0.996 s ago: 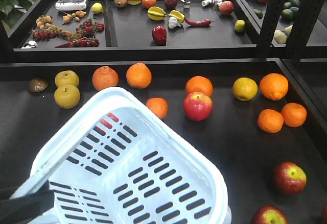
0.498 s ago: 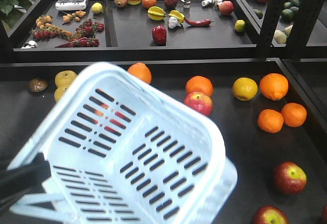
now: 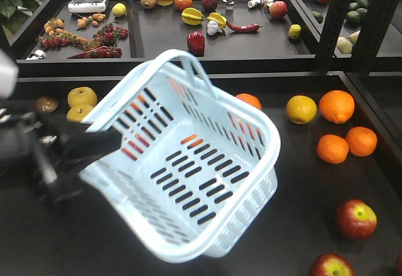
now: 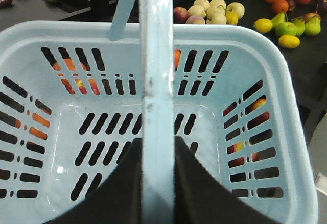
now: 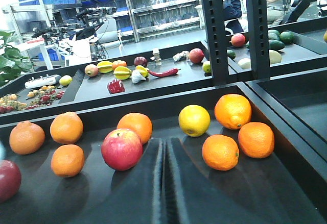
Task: Pick three apples into basket with both arms
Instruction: 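Swing the left arm forward and lower the basket onto the table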
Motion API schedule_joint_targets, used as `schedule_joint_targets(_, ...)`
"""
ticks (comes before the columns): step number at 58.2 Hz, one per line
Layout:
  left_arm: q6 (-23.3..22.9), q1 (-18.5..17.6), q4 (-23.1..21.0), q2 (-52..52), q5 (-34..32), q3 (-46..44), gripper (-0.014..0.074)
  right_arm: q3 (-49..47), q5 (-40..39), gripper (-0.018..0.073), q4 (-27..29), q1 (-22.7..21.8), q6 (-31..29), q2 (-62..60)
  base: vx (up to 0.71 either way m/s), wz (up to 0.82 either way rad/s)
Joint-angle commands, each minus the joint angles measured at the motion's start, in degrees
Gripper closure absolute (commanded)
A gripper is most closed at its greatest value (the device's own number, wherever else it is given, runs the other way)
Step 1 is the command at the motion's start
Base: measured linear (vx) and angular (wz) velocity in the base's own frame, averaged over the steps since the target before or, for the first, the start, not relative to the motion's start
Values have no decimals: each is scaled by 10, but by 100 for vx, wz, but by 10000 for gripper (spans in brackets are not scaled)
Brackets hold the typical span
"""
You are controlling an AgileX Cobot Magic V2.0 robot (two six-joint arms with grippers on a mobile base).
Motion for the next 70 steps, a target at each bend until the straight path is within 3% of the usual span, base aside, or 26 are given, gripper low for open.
schedule_joint_targets(1, 32, -4, -34, 65, 3, -74, 602, 7, -43, 564, -6, -2, -4, -6, 0, 0)
schedule_joint_targets(19, 81, -4, -33, 281, 146, -233, 602, 7, -43, 564, -6, -2, -4, -6, 0, 0)
schedule_joint_targets(42, 81, -4, 62, 364, 126, -276, 594, 7, -43, 564, -6, -2, -4, -6, 0, 0)
schedule_joint_targets(70, 81, -4, 61, 364, 100, -276, 523, 7, -43, 564, -6, -2, -4, -6, 0, 0)
